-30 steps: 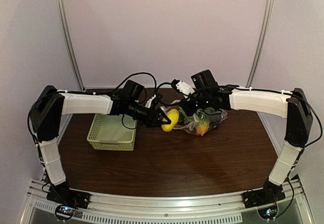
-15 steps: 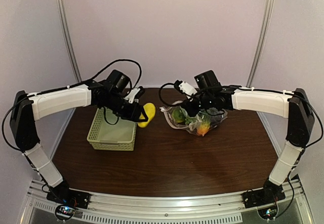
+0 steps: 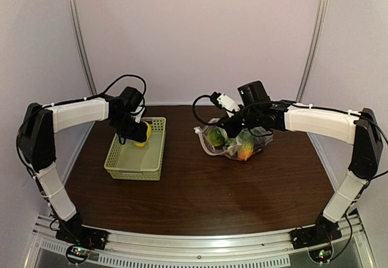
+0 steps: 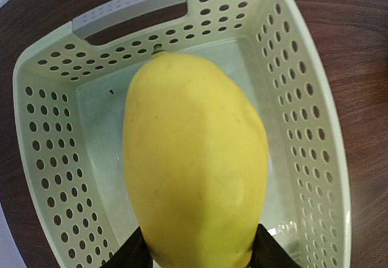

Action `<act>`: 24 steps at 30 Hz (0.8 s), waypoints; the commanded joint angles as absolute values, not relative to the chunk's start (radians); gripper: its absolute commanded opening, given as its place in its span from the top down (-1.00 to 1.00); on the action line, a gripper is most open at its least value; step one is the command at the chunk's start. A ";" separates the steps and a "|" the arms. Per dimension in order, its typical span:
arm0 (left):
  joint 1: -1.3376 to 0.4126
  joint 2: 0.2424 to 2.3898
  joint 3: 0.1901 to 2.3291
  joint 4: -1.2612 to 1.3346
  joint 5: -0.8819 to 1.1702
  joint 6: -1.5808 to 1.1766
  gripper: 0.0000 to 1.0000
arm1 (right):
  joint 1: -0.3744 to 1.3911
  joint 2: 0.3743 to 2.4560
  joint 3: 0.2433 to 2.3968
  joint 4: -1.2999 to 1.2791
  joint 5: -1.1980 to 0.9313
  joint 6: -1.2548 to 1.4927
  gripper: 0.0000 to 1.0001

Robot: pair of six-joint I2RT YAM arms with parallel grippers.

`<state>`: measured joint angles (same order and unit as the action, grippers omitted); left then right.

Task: Open the zip-top bag and remove the fake food
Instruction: Place the fake fruit in the bin.

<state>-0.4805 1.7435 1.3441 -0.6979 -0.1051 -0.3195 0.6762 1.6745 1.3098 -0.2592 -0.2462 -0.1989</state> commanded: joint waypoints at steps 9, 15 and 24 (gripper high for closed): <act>-0.451 1.983 1.492 -0.603 -0.128 -0.254 0.14 | 0.672 1.653 1.310 -0.272 -0.298 -0.173 1.00; -0.441 2.044 1.521 -0.591 -0.108 -0.240 0.02 | 0.670 1.645 1.331 -0.318 -0.293 -0.185 1.00; -0.434 2.064 1.660 -0.725 -0.036 -0.236 -0.26 | 0.621 1.579 1.273 -0.285 -0.358 -0.186 1.00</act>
